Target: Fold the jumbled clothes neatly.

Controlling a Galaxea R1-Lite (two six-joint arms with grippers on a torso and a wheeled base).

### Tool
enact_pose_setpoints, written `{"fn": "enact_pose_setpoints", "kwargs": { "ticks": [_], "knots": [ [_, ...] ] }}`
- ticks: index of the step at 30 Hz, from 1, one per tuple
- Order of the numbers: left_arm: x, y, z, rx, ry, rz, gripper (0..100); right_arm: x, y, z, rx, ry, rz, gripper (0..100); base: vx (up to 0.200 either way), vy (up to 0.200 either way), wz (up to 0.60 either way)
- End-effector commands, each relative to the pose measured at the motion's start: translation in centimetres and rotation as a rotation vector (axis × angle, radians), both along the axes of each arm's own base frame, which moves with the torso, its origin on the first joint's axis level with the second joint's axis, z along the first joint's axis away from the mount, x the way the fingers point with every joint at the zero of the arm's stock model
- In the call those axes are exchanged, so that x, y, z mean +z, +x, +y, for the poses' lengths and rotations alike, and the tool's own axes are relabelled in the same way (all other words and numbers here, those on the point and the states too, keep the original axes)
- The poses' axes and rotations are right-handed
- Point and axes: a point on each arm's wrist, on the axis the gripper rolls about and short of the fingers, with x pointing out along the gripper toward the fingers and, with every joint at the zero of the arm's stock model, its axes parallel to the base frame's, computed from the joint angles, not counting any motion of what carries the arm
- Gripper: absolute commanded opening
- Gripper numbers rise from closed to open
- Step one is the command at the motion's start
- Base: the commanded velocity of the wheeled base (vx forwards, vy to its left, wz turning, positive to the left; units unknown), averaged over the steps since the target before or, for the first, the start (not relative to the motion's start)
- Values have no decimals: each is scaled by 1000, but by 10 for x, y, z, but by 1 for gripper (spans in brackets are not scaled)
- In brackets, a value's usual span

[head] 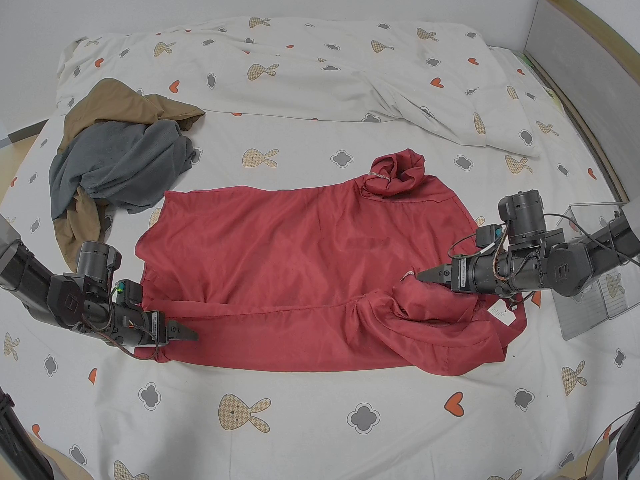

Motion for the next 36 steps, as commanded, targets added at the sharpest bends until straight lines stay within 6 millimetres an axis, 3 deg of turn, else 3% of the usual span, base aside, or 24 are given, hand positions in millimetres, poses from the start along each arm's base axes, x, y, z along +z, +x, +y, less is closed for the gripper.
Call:
{"fn": "enact_pose_setpoints", "kwargs": {
  "ticks": [1,9,14,23,30,36],
  "knots": [
    [-1,0,0,1,1,3,100,-7,5,2,2,-4,14,0,0,0,0],
    [-1,0,0,1,0,2,100,8,7,-3,-17,11,-29,0,0,0,0],
    [-1,1,0,1,0,3,100,36,1,-8,-32,43,-105,0,0,0,0],
    [0,0,-1,-3,0,0,100,82,12,-4,-30,81,-264,0,0,0,0],
    [0,0,-1,-2,1,-1,100,85,11,0,-12,80,-278,0,0,0,0],
    [1,-1,-1,-3,0,-3,100,80,10,0,60,-30,-333,0,0,0,0]
  ]
}}
